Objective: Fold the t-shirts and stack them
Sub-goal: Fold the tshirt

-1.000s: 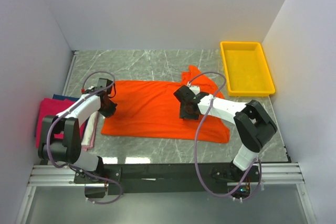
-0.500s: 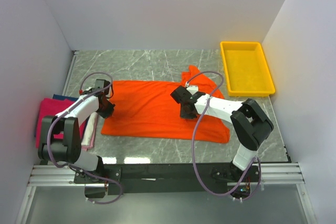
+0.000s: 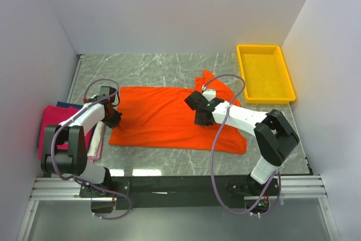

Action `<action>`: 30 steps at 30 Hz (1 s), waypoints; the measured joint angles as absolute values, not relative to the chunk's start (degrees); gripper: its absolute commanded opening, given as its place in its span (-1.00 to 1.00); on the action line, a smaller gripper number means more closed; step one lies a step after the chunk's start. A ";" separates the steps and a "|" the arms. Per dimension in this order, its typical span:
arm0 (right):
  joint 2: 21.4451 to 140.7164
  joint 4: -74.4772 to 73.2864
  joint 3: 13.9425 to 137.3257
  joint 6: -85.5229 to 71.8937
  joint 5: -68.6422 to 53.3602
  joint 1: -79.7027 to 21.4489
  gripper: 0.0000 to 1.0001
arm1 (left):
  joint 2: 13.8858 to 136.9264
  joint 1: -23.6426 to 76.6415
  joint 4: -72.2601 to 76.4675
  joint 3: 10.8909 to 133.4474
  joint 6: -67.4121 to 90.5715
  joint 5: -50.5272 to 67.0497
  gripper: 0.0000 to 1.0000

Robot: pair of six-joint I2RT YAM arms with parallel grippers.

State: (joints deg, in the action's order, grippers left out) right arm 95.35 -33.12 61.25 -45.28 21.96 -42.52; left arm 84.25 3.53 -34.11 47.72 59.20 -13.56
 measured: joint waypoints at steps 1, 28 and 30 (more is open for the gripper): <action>95.31 -33.15 61.25 -45.30 22.09 -42.52 -1.00 | 84.25 3.40 -33.91 47.57 59.18 -13.41 -0.86; 90.56 -31.88 61.32 -45.76 24.75 -42.06 -0.03 | 81.32 1.19 -32.84 46.61 57.58 -10.11 -0.85; 89.34 -30.94 60.97 -45.58 24.56 -41.34 -0.05 | 81.03 1.19 -32.36 46.61 57.49 -9.67 -0.85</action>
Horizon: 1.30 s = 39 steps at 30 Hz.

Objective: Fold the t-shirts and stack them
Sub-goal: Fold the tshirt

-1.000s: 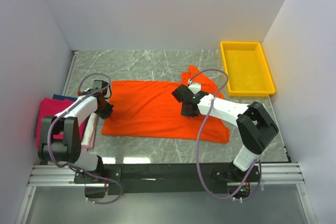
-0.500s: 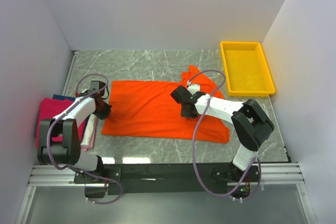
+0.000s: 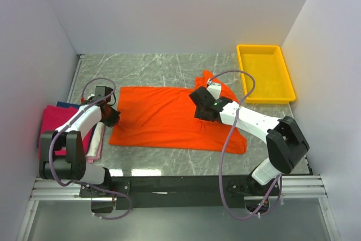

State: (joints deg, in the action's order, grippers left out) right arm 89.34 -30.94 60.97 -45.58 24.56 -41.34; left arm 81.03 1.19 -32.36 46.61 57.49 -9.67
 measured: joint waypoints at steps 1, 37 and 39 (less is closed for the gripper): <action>89.19 -30.46 60.75 -45.50 24.40 -40.93 -0.05 | 81.01 1.19 -32.14 46.61 57.45 -9.39 -0.86; 99.74 -20.47 57.63 -37.17 18.00 -19.97 -0.61 | 84.86 1.19 -32.05 53.15 56.10 -7.29 -0.88; 99.74 -20.29 57.63 -37.32 17.89 -19.97 -0.87 | 85.10 1.19 -32.12 53.30 56.07 -7.27 -0.88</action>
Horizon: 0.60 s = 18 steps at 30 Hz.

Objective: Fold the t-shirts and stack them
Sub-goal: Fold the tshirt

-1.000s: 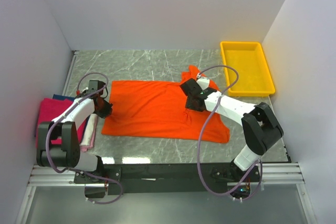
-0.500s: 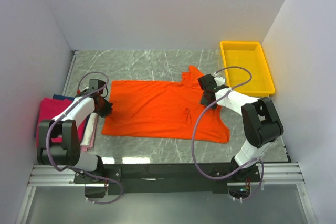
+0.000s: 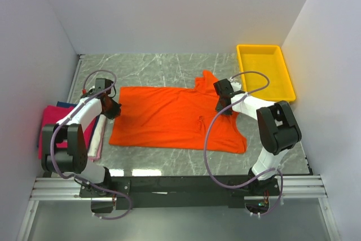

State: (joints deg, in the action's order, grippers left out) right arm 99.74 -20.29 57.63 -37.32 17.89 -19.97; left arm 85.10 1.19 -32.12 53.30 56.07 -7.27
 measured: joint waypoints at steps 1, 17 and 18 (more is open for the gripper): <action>99.74 -20.23 57.63 -37.28 17.87 -19.99 -0.96 | 85.21 1.19 -32.23 53.39 56.05 -7.25 -0.88; 93.12 -21.87 55.72 -38.89 19.75 -19.66 -0.84 | 86.48 0.86 -32.84 55.96 55.70 -7.25 -0.86; 93.14 -21.98 55.68 -39.07 19.77 -19.59 -0.70 | 86.72 0.82 -32.84 55.99 55.66 -7.25 -0.86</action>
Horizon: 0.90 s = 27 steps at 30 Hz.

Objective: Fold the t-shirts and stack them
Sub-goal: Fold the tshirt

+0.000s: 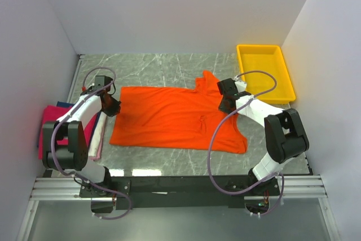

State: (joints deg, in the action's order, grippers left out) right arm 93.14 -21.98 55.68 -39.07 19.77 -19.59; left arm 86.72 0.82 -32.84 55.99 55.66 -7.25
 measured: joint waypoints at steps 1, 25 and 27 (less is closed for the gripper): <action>93.14 -22.09 55.68 -39.16 19.79 -19.55 -0.51 | 86.91 0.78 -32.86 56.05 55.59 -7.22 -0.85; 101.10 -26.41 75.42 -36.23 16.56 -14.31 -0.04 | 125.21 -1.04 -37.78 97.86 54.28 -7.14 -0.21; 102.37 -26.44 75.72 -36.07 16.10 -14.20 -0.04 | 125.75 -0.89 -38.00 98.48 54.33 -6.55 -0.21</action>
